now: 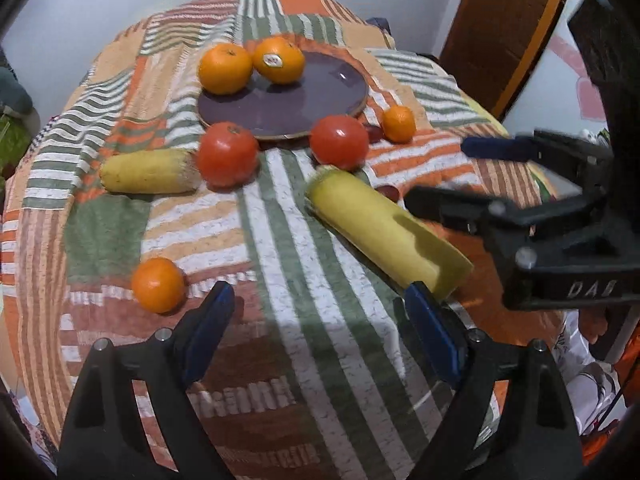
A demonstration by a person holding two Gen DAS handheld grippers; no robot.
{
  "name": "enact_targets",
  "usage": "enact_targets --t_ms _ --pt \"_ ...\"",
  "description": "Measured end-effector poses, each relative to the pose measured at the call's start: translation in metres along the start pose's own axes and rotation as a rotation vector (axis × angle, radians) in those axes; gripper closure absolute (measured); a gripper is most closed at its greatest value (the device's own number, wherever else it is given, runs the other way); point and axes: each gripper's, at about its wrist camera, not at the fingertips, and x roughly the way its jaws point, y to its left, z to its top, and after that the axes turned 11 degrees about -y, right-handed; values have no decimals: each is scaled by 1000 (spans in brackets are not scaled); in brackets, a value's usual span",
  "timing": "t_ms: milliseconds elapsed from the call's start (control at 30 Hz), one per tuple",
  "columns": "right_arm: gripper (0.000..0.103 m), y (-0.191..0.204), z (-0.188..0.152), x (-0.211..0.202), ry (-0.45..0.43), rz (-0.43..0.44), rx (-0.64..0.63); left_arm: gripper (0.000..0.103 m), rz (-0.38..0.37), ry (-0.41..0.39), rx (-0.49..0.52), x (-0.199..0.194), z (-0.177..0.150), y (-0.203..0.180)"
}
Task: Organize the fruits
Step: 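Grasp the long yellow squash with the right tool, then grasp the shorter yellow squash with the left tool while the right tool holds its squash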
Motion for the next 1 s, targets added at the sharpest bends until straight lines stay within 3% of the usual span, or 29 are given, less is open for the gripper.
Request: enact_targets --t_ms 167,300,600,1000 --pt "51 16 -6 6 36 47 -20 15 58 -53 -54 -23 2 31" --pt "65 33 -13 21 89 79 -41 15 117 -88 -119 -38 -1 65" --pt "65 38 -14 46 134 57 -48 15 197 -80 -212 -36 -5 114" --pt "66 39 -16 44 101 74 -58 14 244 -37 -240 21 50 130"
